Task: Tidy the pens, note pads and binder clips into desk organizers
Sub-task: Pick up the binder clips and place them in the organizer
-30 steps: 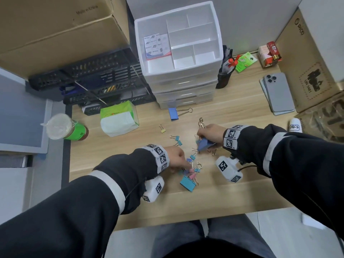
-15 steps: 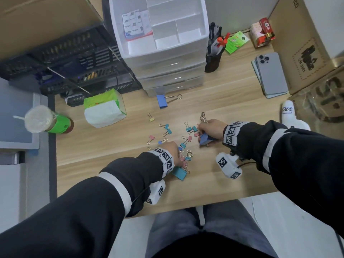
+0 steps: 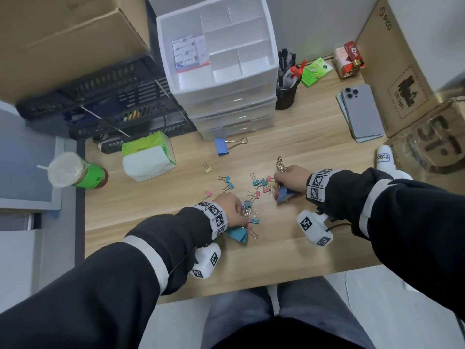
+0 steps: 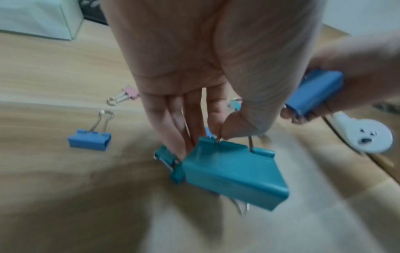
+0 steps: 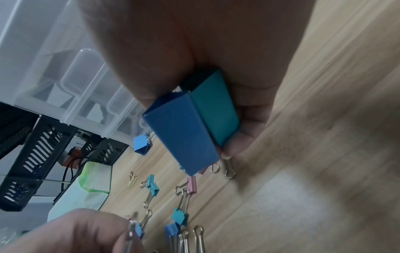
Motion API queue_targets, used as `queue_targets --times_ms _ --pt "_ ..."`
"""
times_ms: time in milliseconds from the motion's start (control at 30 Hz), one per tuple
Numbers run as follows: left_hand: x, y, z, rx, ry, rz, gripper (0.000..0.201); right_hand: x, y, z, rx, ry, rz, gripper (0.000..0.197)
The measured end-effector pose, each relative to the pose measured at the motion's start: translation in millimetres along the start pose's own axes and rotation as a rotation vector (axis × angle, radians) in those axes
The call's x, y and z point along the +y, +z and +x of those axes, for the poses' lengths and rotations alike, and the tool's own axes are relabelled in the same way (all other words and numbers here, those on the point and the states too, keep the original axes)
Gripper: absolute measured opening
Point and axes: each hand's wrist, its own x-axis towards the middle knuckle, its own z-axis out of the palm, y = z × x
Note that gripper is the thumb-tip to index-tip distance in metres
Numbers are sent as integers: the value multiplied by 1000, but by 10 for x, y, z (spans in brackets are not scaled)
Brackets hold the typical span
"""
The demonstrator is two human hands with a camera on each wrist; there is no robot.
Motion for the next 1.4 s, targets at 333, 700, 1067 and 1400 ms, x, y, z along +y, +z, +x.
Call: queue_targets --times_ms 333,700,1067,1400 --pt "-161 -735 137 235 -114 -262 5 -318 -20 -32 3 -46 -46 9" --pt "-47 -1109 573 288 -4 182 47 -169 -208 276 2 -6 -21 15" --pt "94 -1168 889 305 -59 335 35 -156 -401 511 -34 12 83 15" --pt "125 -1189 889 134 -70 262 30 -252 -451 501 -106 -22 159 11"
